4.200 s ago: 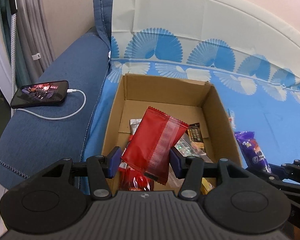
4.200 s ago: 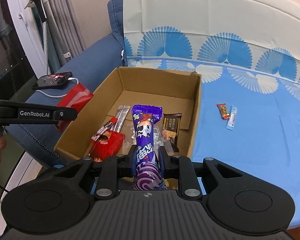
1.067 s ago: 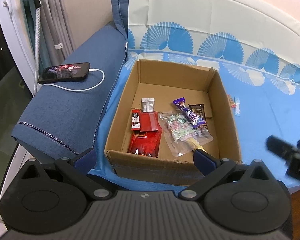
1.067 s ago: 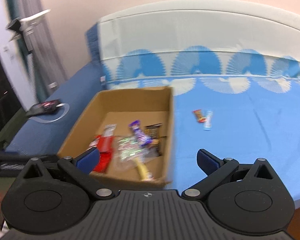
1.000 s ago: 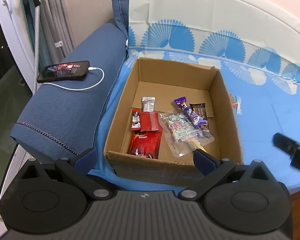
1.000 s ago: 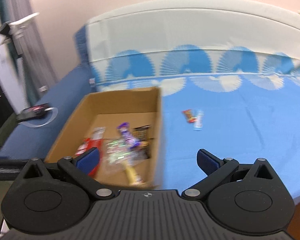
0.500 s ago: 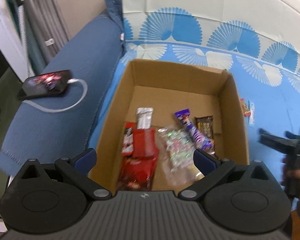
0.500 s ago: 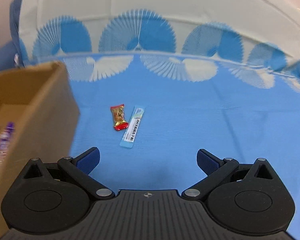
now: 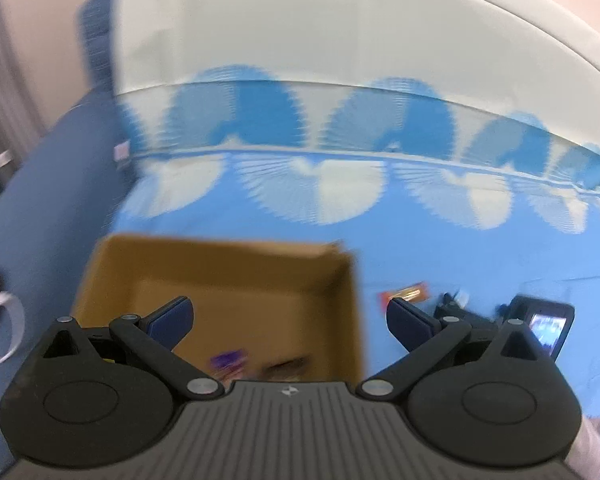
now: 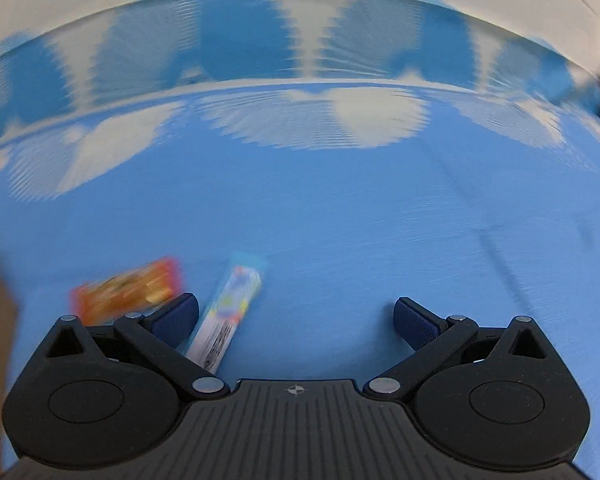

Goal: Organize snacks
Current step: 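Move both tools from the box toward the orange candy and blue stick, then grasp the orange candy with the left tool while the right tool grasps the blue stick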

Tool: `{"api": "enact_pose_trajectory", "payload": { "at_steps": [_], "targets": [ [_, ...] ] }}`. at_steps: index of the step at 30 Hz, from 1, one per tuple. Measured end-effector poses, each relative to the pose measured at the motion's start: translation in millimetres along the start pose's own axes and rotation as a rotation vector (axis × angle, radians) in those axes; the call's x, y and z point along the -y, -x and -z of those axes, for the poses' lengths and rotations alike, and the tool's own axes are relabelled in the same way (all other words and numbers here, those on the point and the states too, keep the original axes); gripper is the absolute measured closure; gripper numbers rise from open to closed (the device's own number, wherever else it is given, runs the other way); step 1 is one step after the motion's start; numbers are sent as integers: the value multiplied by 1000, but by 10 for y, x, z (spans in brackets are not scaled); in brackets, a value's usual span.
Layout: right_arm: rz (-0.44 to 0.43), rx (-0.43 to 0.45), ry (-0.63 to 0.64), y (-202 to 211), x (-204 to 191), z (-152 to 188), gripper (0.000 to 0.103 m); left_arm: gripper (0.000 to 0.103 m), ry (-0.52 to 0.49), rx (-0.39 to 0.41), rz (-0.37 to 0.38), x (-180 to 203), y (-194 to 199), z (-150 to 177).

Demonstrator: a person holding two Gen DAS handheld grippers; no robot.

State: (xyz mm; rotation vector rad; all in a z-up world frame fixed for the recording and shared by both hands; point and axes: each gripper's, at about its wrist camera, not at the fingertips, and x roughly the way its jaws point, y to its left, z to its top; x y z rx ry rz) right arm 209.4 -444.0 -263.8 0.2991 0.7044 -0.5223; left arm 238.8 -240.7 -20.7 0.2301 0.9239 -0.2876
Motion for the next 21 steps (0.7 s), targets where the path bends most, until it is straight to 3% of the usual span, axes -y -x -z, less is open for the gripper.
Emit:
{"api": "enact_pose_trajectory", "payload": {
  "at_steps": [4,8,10,12,17,21],
  "targets": [
    [36,10,27,-54,457,-47,0,0,-69,-10,98,611,-412,-151],
    [40,-19,0,104,830,16,0,0,-302,-76,126,1193,-1064,-137],
    [-9,-21,-75,235,992,60,0,0,-428,-101,77,1379,-1328,-129],
    [-72,-18,-104,324,1043,92,0,0,-492,-86,17,1431,-1493,-167],
    [-266,-25,103,331,691,175,0,0,-412,-86,-36,1147,-1643,-334],
    [-238,21,276,148,283,212,0,0,-397,-111,-65,1008,-1718,-449]
  ]
}}
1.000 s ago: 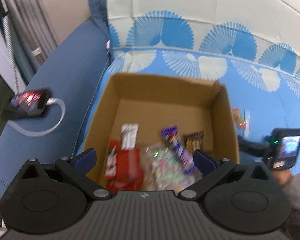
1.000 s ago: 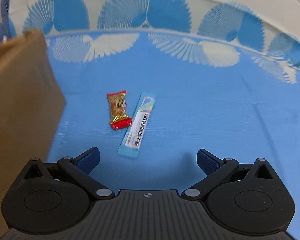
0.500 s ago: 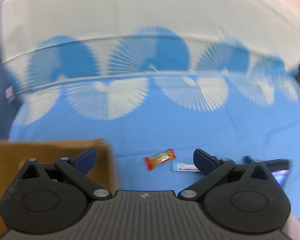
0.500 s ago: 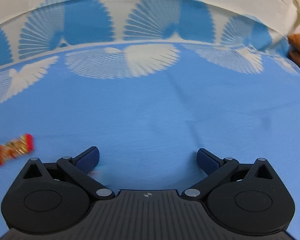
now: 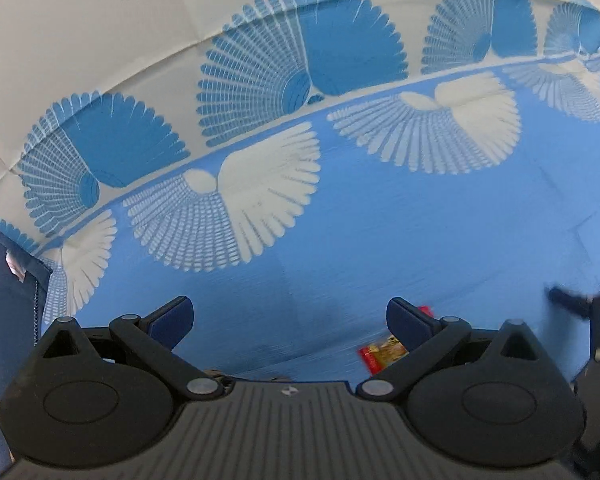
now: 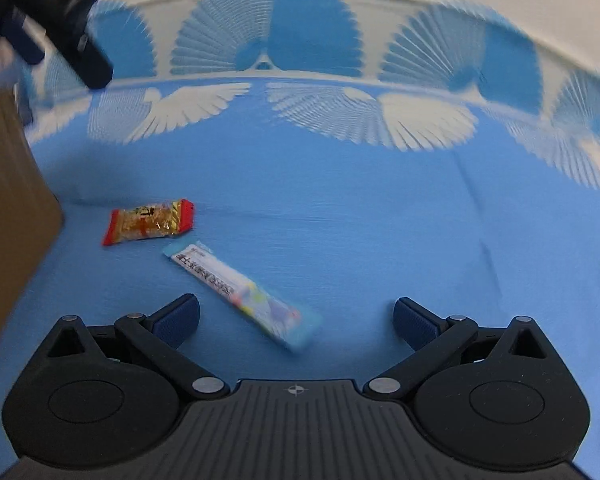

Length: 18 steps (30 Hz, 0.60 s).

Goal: Organize snacks
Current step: 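Grasp the orange candy with the left tool while the right tool grasps the blue stick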

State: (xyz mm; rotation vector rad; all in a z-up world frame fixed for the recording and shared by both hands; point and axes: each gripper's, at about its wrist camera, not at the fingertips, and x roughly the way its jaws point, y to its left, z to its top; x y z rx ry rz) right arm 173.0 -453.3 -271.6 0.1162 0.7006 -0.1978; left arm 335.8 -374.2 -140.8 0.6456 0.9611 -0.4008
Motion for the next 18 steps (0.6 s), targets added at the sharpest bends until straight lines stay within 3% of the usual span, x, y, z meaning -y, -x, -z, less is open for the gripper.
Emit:
{"api": "enact_pose_trajectory", "payload": {
  "at_steps": [2,5,13,16,18],
  "targets": [
    [22,20,-20,-106,37,-65,0,0,-51,-39,33,40,-49,-3],
    [133,14,-118,-167,263,-77,0,0,-174,-117,108,200,-204,-44],
    [119,33,-49,-65,475,89,0,2,-375,-218,149,715,-689,35],
    [83,31,-19,-140,487,21,1,28,-388,-253,163,793,-830,99],
    [52,20,3,-184,486,-39,5,65,-341,-256,227,756,-795,82]
  ]
}}
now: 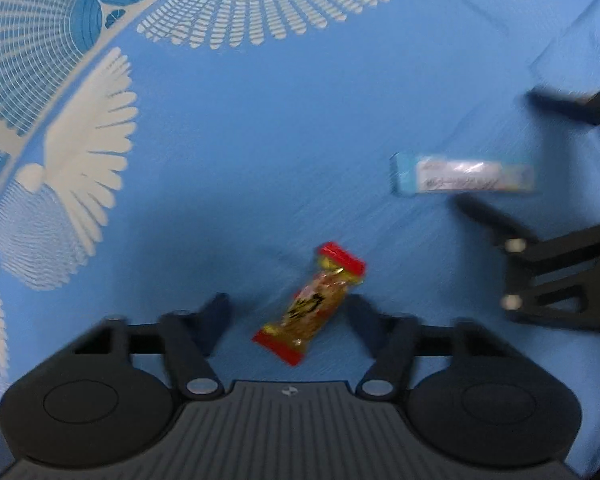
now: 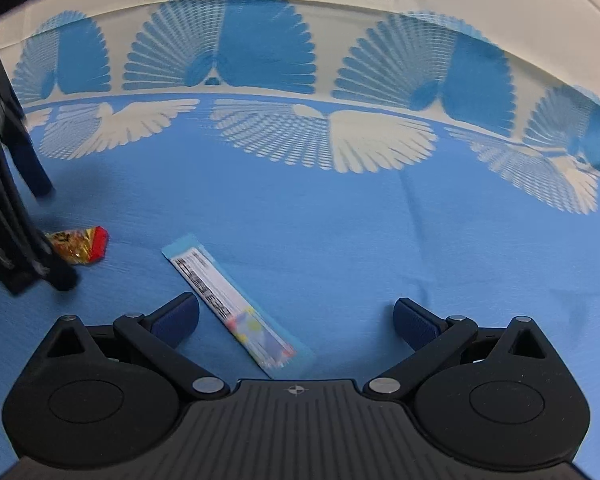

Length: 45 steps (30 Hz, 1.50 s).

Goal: Organize snacks
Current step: 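Grasp the orange candy with the left tool while the right tool grasps the blue stick, then carry the orange candy with the left tool while the right tool carries the blue stick to the box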

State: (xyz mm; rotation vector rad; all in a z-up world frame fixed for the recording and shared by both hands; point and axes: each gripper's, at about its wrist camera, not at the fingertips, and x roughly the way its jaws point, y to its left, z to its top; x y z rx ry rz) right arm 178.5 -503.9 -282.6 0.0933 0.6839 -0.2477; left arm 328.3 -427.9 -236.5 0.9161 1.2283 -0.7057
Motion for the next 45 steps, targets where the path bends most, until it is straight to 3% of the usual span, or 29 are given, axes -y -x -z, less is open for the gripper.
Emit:
{"api": "enact_pose_trajectory", "payload": {
  "at_steps": [1,2,5,11,16,23,29,36,45],
  "targets": [
    [-23,2,9,5,-13,-18,26,83,6,8,20,8,26,-15],
    [-57,11,24,40,-37,-27,59,84,8,20,4,25,52,3],
    [-83,12,67,137,-153,-9,100,85,17,48,-16,61,125,105],
    [-31,24,-76,509,-96,37,100,85,75,109,7,161,577,488],
    [26,89,-136,1255,-164,63,100,85,116,173,53,332,1153,917],
    [49,111,-123,2320,-569,162,100,85,203,279,70,535,2075,1862],
    [-68,47,-97,3089,-1135,244,100,85,277,305,28,606,2571,2824],
    [-198,57,-21,3880,-1851,363,100,85,415,327,-23,539,2885,3904],
    [-318,36,87,4333,-2535,504,100,85,553,339,-68,541,2990,4922]
  ]
}}
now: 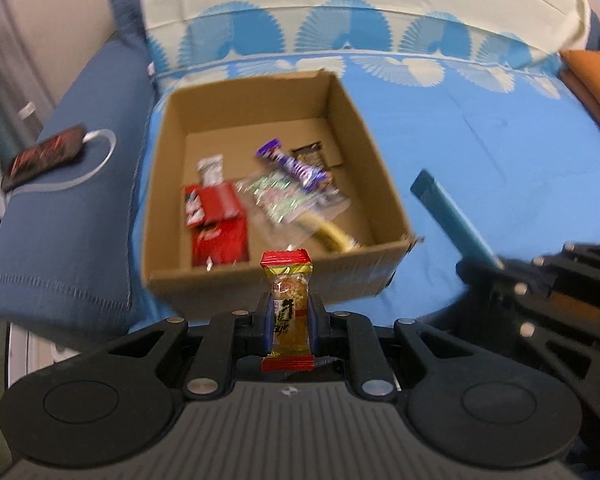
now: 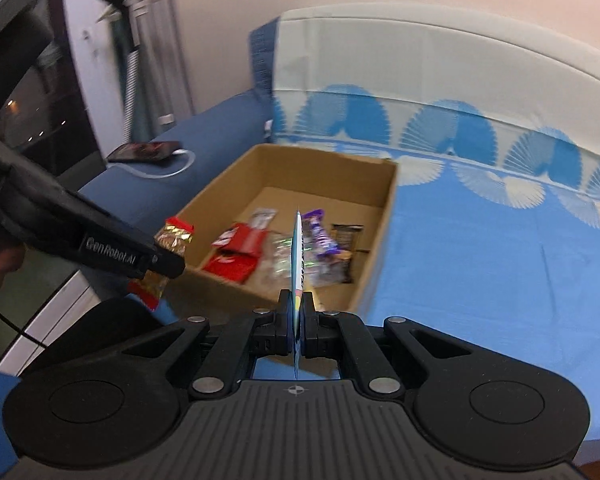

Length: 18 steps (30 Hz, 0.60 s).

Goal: Organize snacks
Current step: 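Carry the orange candy with the left tool while the right tool carries the blue stick to the box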

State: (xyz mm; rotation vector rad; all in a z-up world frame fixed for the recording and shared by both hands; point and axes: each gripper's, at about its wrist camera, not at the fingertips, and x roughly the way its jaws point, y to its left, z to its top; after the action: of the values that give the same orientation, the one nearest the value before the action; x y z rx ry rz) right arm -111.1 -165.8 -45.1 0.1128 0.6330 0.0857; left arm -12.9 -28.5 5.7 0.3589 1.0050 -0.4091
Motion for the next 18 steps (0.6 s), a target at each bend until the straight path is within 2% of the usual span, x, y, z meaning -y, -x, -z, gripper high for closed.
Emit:
{"api": "enact_pose_trajectory", "payload": {
  "at_steps": [6,18],
  "targets": [
    [2,-8,58,65,-220,11,100,85,47,2,14,-138,60,196],
    [10,-21,70,40,-243,29,99,85,45,15,27,-121,74,198]
  ]
}}
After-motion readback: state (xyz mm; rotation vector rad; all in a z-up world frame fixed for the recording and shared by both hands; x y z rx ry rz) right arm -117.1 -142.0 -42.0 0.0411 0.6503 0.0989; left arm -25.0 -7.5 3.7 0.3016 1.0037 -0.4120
